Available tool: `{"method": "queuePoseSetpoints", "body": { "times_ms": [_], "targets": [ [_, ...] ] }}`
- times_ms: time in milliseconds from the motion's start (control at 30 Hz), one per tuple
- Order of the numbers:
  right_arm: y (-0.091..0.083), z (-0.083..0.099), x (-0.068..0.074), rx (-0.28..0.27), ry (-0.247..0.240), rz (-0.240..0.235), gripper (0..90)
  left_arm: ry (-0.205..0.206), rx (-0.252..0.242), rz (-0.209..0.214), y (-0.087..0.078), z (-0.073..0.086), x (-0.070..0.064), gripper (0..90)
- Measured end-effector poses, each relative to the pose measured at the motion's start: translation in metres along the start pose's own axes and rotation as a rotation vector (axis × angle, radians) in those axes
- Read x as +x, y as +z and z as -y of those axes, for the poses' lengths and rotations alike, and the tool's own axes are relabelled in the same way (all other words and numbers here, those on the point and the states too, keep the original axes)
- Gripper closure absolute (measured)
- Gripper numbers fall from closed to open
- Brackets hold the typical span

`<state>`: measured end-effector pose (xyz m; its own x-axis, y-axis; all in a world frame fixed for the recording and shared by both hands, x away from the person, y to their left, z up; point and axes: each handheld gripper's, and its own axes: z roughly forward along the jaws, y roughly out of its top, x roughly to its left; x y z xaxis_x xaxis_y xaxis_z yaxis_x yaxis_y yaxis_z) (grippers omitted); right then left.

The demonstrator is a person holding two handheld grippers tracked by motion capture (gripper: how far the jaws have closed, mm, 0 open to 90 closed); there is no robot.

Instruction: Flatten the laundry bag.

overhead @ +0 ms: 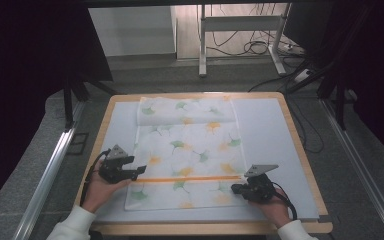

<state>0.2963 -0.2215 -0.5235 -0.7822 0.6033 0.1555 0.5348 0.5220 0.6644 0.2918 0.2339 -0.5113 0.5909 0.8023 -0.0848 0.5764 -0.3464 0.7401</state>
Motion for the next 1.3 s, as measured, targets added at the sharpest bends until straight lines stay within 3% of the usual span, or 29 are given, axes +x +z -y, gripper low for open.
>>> {"method": "queuePoseSetpoints", "body": {
  "times_ms": [100, 167, 333, 467, 733, 933, 1033, 1300],
  "targets": [
    [0.0, 0.0, 0.0, 0.001, -0.008, -0.005, 82.3, 0.026, 0.019, 0.009, -0.007, 0.012, -0.012, 33.9],
    [0.0, -0.001, 0.001, 0.002, -0.019, -0.006, 78.8, 0.006, 0.024, 0.02, -0.012, 0.019, -0.017, 32.4],
    [-0.001, -0.003, 0.003, -0.006, -0.026, -0.005, 72.5, -0.039, 0.051, -0.013, -0.024, 0.039, -0.025, 26.1],
    [-0.006, -0.004, 0.002, -0.037, -0.023, -0.005, 70.3, -0.045, 0.096, -0.022, -0.024, 0.051, -0.029, 23.7],
    [-0.013, -0.004, -0.001, -0.074, -0.013, 0.01, 65.1, -0.069, 0.152, -0.034, -0.017, 0.057, -0.031, 25.1],
    [-0.015, -0.004, -0.001, -0.079, -0.011, 0.015, 64.4, -0.066, 0.155, -0.088, -0.016, 0.056, -0.035, 36.7],
    [-0.015, -0.004, -0.001, -0.077, -0.012, 0.019, 64.3, -0.058, 0.147, -0.078, -0.018, 0.056, -0.036, 51.4],
    [-0.016, -0.004, -0.002, -0.081, -0.009, 0.026, 64.2, -0.029, 0.15, -0.05, -0.017, 0.054, -0.041, 73.2]
  ]
}}
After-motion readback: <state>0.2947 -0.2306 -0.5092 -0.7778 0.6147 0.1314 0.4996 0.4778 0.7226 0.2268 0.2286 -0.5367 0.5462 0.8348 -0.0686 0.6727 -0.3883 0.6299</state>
